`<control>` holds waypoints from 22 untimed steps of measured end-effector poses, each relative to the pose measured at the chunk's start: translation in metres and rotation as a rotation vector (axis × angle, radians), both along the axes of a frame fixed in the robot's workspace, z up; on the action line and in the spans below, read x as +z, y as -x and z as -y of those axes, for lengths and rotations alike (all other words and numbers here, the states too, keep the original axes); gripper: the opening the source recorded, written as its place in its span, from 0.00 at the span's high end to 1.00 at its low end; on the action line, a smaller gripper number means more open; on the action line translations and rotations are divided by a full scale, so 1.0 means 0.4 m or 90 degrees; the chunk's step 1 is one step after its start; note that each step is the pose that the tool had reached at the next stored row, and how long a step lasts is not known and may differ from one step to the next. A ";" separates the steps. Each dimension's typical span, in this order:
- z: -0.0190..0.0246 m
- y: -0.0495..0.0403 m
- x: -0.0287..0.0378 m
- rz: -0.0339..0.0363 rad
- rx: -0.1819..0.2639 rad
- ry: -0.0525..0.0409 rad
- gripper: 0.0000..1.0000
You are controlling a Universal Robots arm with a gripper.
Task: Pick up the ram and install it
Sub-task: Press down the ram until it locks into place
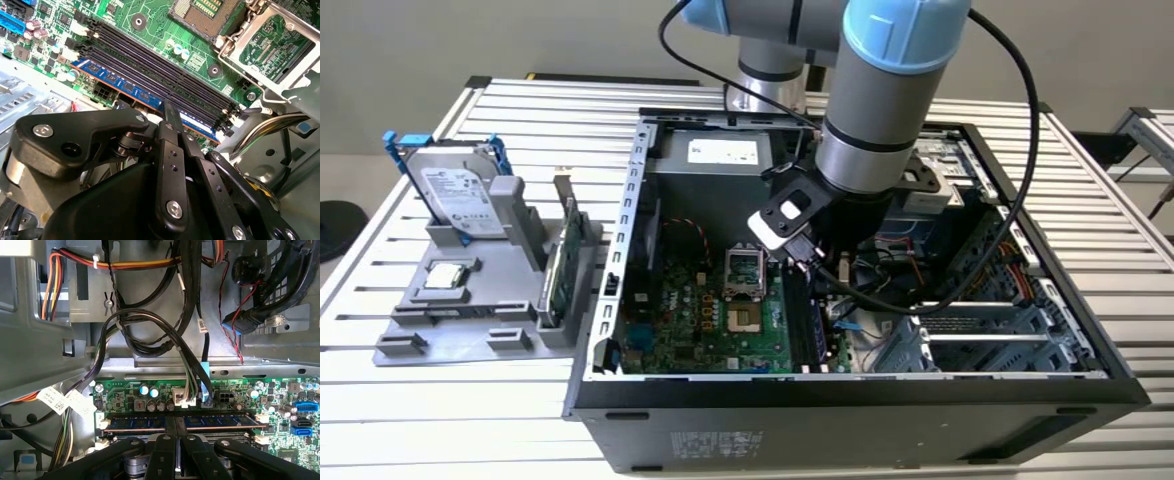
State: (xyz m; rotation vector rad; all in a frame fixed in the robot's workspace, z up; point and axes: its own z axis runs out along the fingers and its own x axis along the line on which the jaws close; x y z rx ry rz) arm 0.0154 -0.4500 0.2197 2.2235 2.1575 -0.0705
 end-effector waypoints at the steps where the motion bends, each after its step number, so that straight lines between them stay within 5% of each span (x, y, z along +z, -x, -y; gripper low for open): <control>1: 0.000 0.000 0.000 0.0000 0.000 0.0000 1.00; 18: 0.000 0.000 -0.006 -0.0002 0.000 0.0006 1.00; 22: -0.001 0.000 0.015 0.0004 0.000 -0.0017 1.00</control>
